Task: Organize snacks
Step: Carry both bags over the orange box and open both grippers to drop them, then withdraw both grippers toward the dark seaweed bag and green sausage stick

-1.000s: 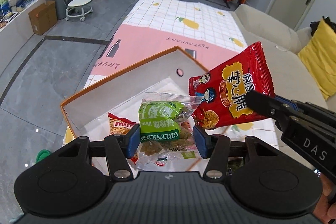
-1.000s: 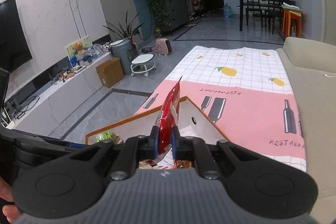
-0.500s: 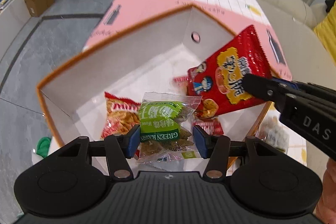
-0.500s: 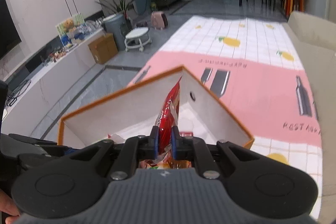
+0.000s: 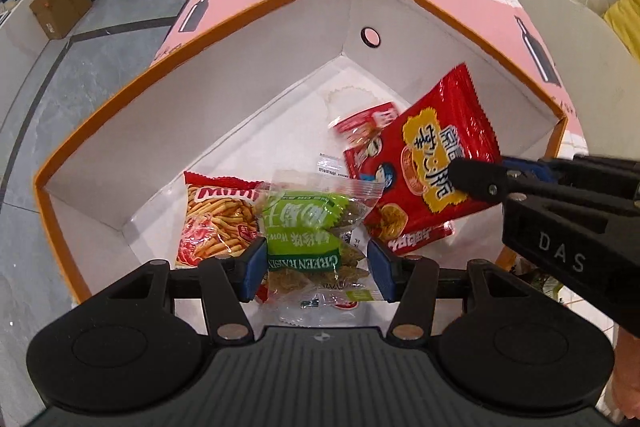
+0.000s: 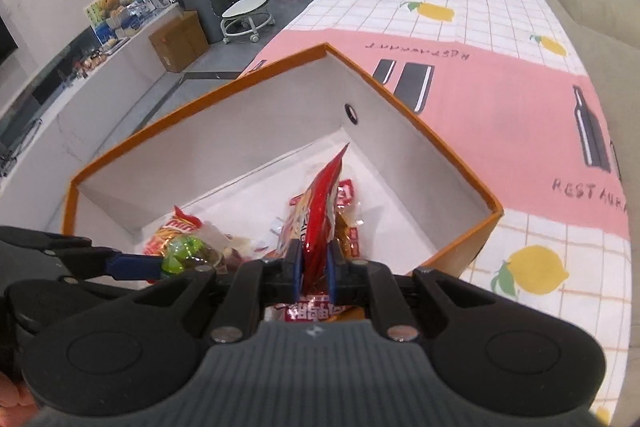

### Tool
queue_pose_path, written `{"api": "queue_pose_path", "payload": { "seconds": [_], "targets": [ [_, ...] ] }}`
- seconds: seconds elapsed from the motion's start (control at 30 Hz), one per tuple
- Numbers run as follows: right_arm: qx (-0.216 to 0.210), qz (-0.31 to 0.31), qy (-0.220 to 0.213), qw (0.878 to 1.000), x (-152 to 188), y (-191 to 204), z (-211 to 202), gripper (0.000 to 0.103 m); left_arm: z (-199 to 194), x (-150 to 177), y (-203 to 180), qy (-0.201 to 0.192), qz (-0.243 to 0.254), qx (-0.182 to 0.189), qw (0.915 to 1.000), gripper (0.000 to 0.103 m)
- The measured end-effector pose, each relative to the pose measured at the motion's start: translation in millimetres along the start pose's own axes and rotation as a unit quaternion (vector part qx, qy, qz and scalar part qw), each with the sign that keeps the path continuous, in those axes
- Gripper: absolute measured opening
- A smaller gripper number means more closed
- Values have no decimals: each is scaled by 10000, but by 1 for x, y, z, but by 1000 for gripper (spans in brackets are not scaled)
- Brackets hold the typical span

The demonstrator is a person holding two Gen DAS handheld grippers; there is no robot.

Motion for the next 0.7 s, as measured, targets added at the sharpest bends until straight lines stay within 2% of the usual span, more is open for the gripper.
{"api": "queue_pose_path", "payload": {
  "seconds": [0.13,0.3,0.5,0.57,0.63,0.7],
  "targets": [
    [305,-390,44,9988,-1,3,6,9,8,1,-5,55,178,-103,9998,65],
    [456,-639,95,9969,-2,2,13,14,13,2,-9,23,356,-206,9992,70],
    [545,-807,128,9952,-4,0,13,18,10,-3,-8,-43,312,-137,9994,84],
    [573,-835,116,9948,-5,0,11,23,6,-4,-7,-91,283,-136,9995,85],
    [563,-825,94,9950,-6,0,8,36,3,-5,-7,-134,295,-113,9994,88],
    [550,-797,66,9953,-8,1,4,42,-1,-5,-7,-183,328,-109,9992,88]
  ]
}}
Point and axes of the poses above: each gripper's, at about its wrist camera, not at the fingertips, and z roughly the way its jaws point, y to its left, x to its underside, the point moved 3 cm from there along z, roughly the way its jaws point, and after that the axes turned 13 degrees about -y, right-handed, at the moved point
